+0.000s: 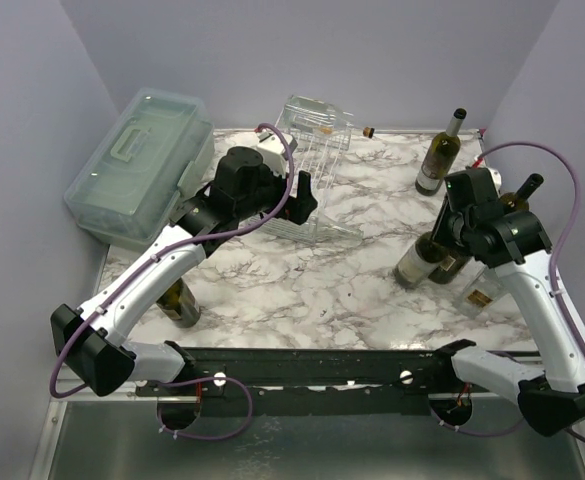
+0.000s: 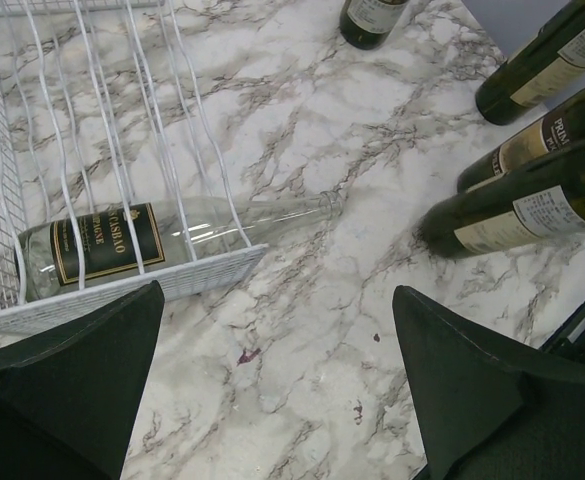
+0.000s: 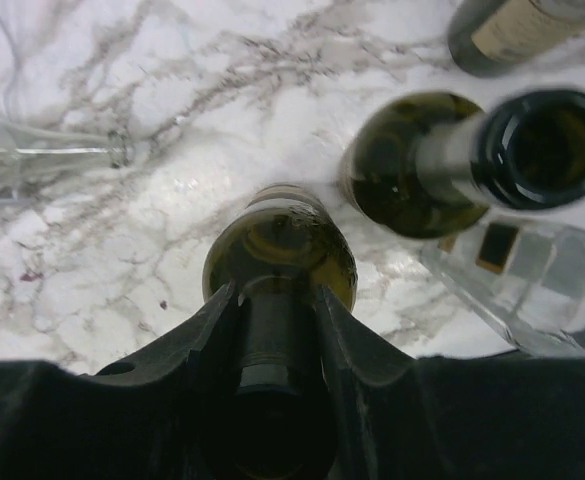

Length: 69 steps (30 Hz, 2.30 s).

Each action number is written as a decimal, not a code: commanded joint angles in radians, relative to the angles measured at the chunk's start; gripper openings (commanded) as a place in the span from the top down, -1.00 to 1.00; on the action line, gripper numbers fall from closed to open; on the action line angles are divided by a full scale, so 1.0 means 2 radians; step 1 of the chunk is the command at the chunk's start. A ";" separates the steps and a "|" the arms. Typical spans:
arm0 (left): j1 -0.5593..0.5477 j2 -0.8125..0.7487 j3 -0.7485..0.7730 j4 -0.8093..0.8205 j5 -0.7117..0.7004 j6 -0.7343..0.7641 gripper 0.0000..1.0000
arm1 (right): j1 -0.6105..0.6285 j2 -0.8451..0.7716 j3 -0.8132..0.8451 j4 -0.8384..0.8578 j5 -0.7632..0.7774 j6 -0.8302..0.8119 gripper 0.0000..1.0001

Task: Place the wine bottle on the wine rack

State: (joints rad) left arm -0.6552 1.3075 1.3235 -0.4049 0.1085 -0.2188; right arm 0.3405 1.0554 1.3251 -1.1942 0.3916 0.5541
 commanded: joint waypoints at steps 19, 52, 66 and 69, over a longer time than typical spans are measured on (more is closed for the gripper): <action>-0.008 -0.005 -0.026 0.008 -0.128 0.008 -0.97 | -0.005 0.184 0.159 0.221 -0.062 -0.015 0.99; -0.008 0.041 -0.027 0.008 -0.119 -0.006 -0.97 | -0.125 0.163 -0.041 0.470 -0.306 0.180 0.99; -0.008 0.076 -0.022 0.008 -0.106 -0.019 -0.97 | -0.165 0.175 -0.105 0.556 -0.406 0.258 0.99; -0.008 0.081 -0.022 0.008 -0.106 -0.021 -0.96 | -0.168 0.180 -0.121 0.578 -0.421 0.271 0.99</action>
State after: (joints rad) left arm -0.6636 1.4582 1.2778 -0.3985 -0.1226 -0.2470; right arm 0.0143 1.4284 1.0950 -0.2356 -0.3019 0.9890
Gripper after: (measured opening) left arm 0.985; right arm 0.354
